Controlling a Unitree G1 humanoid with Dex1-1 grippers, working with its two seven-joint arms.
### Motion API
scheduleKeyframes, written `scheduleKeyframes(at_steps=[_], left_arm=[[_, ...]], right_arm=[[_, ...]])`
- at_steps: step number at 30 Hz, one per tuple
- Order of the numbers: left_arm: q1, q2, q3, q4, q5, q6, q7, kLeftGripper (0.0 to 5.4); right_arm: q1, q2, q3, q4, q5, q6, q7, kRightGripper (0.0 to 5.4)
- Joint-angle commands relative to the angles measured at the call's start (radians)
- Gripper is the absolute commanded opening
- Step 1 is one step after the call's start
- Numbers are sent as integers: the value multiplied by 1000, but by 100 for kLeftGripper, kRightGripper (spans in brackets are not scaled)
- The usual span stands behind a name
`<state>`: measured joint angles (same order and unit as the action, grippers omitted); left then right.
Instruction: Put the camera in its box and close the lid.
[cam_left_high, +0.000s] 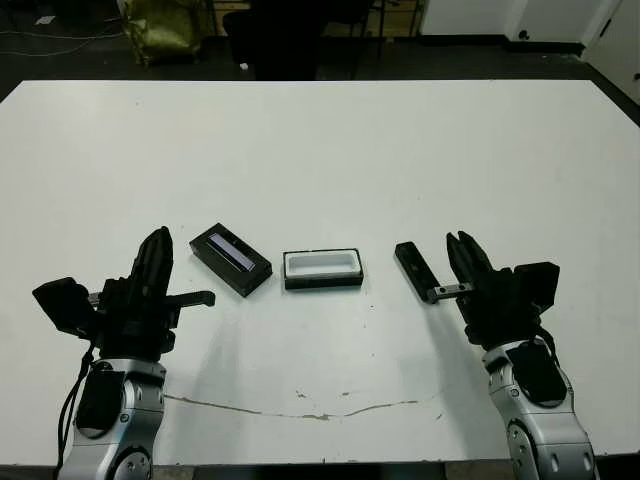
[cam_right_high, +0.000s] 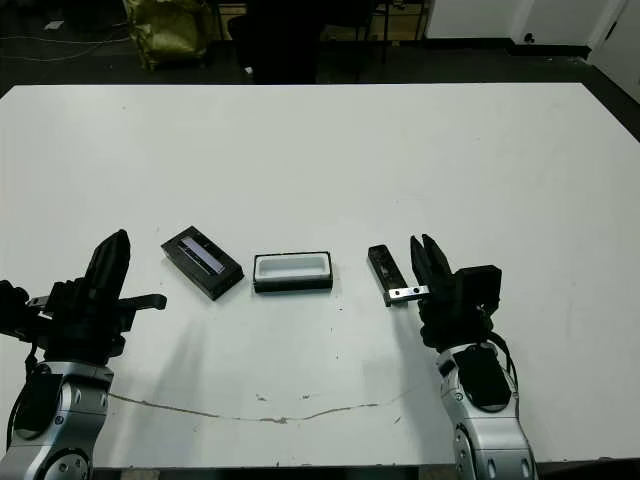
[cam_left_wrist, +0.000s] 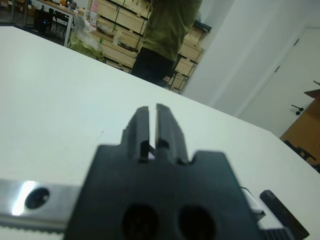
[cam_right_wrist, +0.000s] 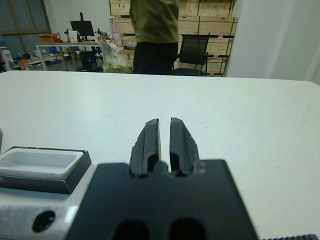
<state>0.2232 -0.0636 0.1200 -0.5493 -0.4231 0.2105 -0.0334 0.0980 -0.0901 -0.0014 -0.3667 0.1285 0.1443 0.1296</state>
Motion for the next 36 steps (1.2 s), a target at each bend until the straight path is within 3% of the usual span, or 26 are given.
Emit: scheduleKeyframes(at_steps=[1, 16, 23, 26, 30, 36], left_arm=[[4, 3, 3, 22, 6, 6, 11, 2], [29, 1, -2, 40, -6, -23, -8, 2], [20, 2, -11, 45, -15, -13, -12, 2], [20, 4, -15, 39, -10, -7, -6, 0], [26, 4, -17, 33, -3, -7, -1, 0], [21, 2, -20, 46, -5, -15, -7, 0]], right_arm=[[11, 2, -4, 7, 2, 16, -3, 0], [28, -2, 12, -35, -8, 41, -1, 0], [30, -11, 10, -116, 0, 131, -5, 0], [21, -23, 12, -147, -10, 185, -7, 38], [1, -48, 22, -180, -32, 252, -6, 126], [-25, -87, 42, -155, -43, 277, 30, 261]])
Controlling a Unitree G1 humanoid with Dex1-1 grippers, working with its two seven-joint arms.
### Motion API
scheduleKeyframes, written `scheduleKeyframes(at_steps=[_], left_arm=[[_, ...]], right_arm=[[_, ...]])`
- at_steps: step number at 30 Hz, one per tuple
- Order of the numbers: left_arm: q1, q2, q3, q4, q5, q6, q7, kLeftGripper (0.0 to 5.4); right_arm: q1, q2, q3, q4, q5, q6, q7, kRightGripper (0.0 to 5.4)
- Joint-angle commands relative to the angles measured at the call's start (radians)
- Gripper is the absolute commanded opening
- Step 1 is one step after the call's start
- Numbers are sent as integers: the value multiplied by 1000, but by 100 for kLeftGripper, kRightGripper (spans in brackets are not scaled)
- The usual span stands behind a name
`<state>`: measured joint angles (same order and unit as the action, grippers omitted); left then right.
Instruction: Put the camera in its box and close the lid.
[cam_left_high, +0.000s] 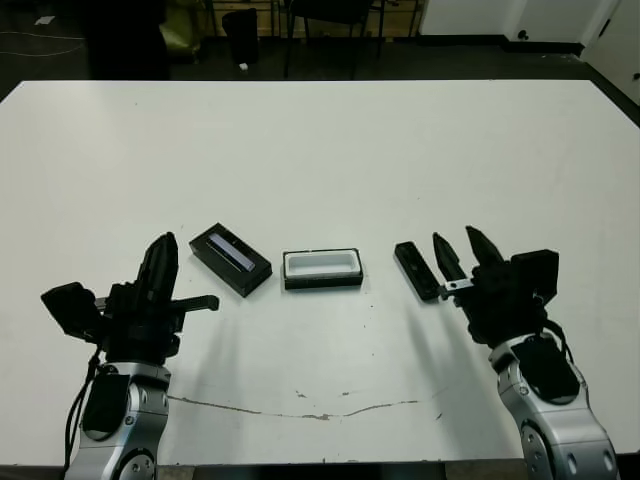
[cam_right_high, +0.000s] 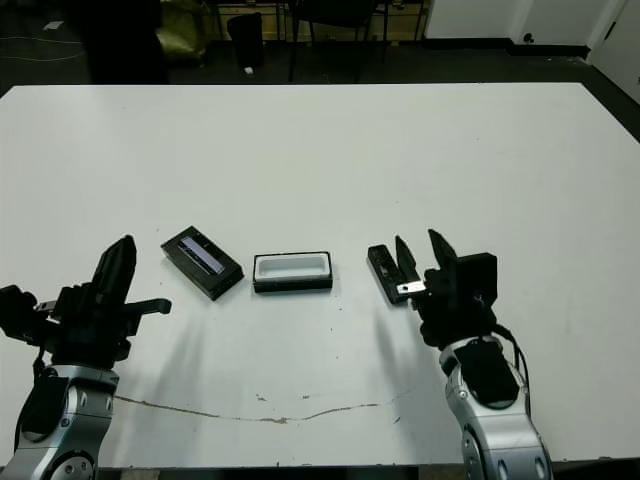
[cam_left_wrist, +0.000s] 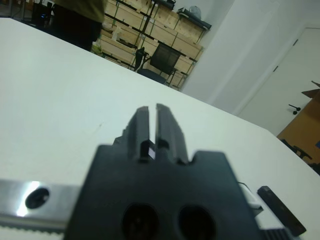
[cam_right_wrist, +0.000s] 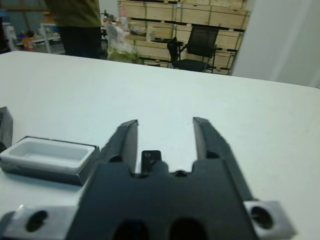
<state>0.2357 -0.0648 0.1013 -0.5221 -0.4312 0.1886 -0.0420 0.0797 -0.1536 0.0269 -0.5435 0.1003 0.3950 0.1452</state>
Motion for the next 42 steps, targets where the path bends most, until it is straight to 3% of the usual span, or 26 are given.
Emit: scheduleKeyframes(at_steps=[1, 13, 16, 29, 42], left_arm=[[8, 3, -3, 18, 3, 8, 3, 0], [7, 9, 1, 19, -12, 18, -5, 0], [8, 13, -2, 17, -1, 13, -5, 0], [7, 15, -1, 6, -9, 41, -2, 0], [19, 17, -9, -2, 2, 40, 0, 0]], right_arm=[[-10, -31, 21, 25, -24, 32, 16, 283], [-40, -36, 83, 58, -85, 104, 12, 539], [-40, -39, 85, 81, -77, 86, 25, 539], [-36, -2, 92, 103, -84, 166, 8, 539], [-49, 0, 92, 194, -90, 148, 15, 539]])
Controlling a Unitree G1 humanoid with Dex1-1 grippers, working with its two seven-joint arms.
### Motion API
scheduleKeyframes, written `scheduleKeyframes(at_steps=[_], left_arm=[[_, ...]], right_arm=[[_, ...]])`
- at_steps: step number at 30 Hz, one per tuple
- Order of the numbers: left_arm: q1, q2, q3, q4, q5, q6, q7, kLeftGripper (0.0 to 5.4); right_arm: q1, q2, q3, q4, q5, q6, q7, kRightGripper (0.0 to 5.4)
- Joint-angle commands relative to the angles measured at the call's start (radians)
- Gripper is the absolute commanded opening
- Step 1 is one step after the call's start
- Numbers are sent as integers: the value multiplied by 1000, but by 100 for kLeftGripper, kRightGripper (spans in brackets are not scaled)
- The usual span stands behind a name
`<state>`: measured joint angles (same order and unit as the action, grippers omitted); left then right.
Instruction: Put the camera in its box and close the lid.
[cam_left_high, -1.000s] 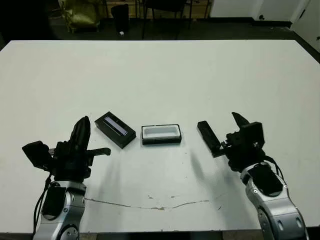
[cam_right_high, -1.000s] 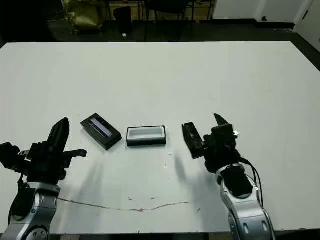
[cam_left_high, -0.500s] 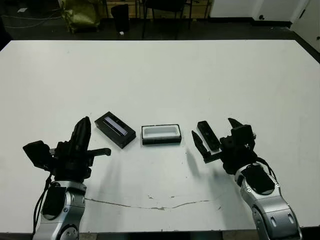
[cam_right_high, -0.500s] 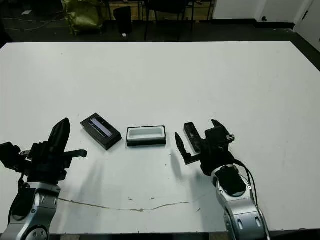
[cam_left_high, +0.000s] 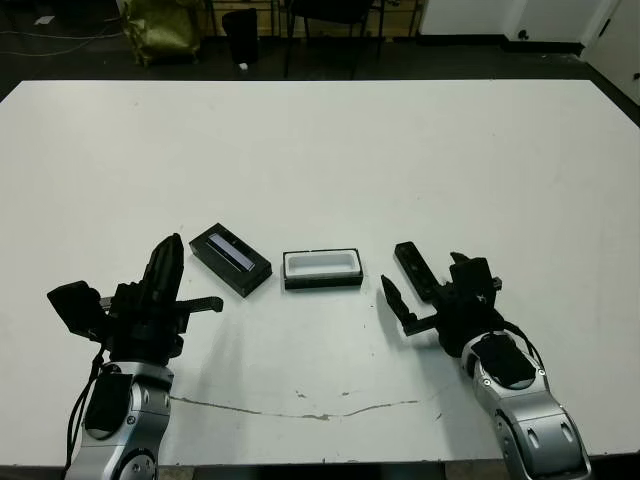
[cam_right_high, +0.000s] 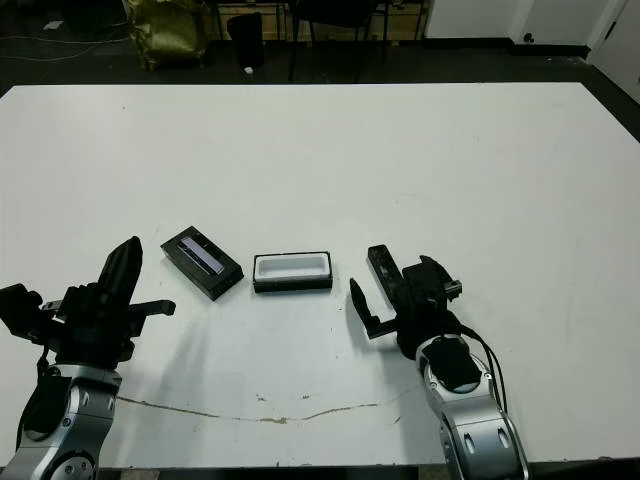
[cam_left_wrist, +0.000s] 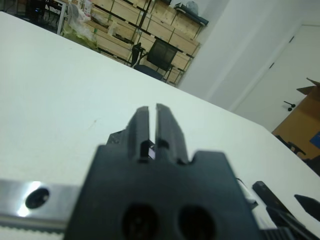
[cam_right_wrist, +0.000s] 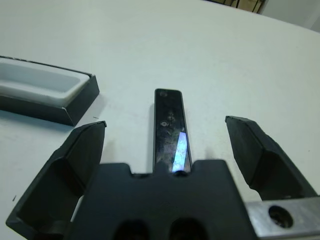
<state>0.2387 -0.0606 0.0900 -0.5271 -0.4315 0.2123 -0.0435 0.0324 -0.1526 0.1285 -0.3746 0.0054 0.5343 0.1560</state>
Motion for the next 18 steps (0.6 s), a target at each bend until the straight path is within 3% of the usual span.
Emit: scheduleKeyframes(at_steps=[1, 11, 18], left_arm=[[16, 13, 2, 2, 2, 18, 3, 0], [18, 9, 5, -5, -2, 27, 11, 0], [18, 13, 6, -5, -4, 27, 5, 0]], right_arm=[[-4, -2, -10, 31, 4, 7, 4, 539], [-21, -4, -26, 99, 13, 2, 10, 530], [-26, -11, -21, 113, 2, 19, 10, 390]])
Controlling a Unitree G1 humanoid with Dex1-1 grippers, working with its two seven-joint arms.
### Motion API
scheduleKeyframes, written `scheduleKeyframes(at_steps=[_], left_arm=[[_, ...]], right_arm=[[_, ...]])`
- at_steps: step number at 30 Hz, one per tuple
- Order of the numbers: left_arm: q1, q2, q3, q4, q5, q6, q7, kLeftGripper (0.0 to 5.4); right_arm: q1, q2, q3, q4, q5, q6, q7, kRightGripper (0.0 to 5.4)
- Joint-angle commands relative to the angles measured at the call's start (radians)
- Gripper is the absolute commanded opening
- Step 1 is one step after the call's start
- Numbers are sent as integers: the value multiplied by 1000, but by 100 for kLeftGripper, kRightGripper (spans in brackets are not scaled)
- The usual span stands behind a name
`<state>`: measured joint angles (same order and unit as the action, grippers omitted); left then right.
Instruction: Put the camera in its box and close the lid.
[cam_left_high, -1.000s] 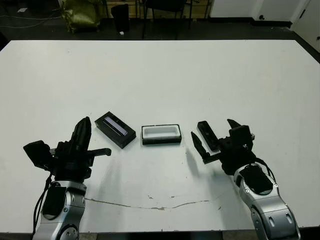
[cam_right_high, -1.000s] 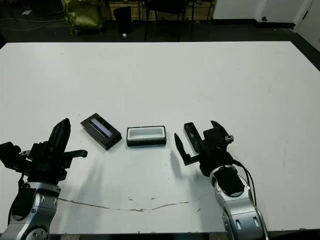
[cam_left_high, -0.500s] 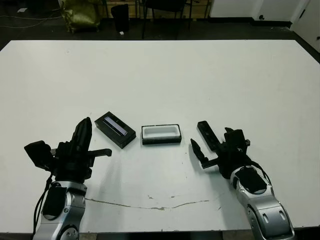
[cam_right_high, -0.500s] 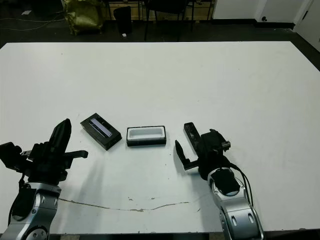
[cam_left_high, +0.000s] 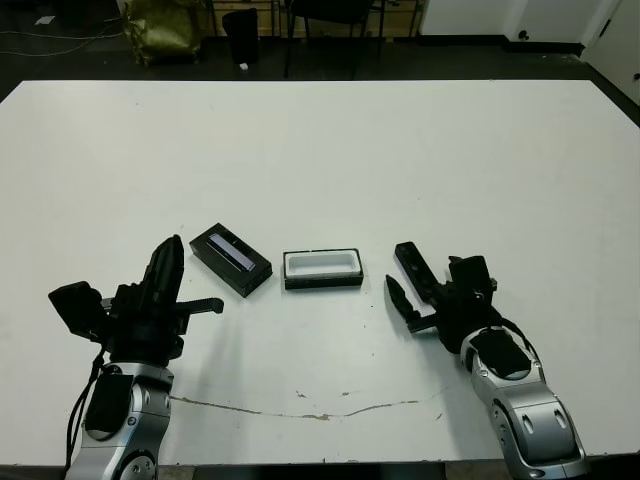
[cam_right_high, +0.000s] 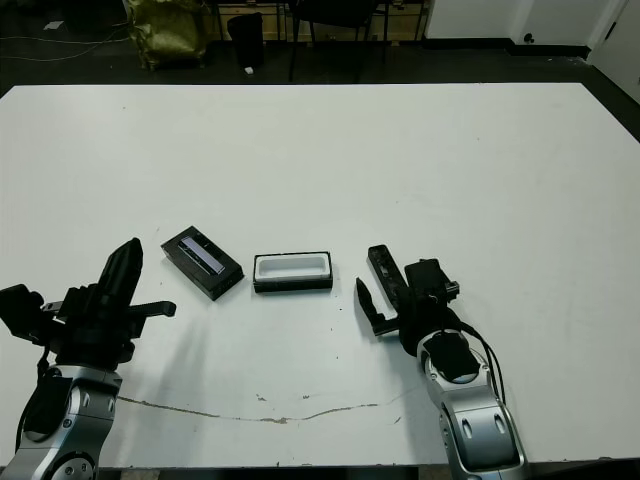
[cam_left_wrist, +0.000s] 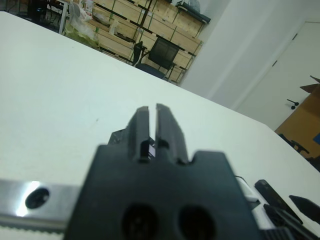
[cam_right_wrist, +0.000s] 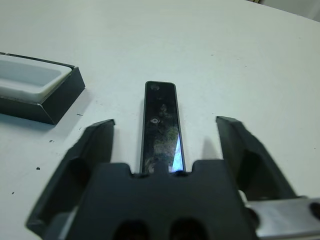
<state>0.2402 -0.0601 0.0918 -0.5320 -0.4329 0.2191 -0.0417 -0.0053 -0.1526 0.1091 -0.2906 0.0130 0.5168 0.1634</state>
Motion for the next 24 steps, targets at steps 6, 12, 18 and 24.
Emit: scheduleKeyframes(at_steps=[6, 12, 18, 24], left_arm=[[20, 10, 5, -4, -4, 26, 9, 0], [23, 11, 4, -1, 1, 19, 3, 0], [25, 12, 2, -7, 5, 21, 5, 0], [28, 7, 0, -10, 2, 25, 12, 0]], right_arm=[[13, 6, -23, 56, 22, 24, 10, 256], [26, 1, -24, 95, 40, -63, 38, 119], [21, -27, -23, 94, 53, -46, 82, 73], [14, -41, -51, 77, 101, -42, 124, 73]])
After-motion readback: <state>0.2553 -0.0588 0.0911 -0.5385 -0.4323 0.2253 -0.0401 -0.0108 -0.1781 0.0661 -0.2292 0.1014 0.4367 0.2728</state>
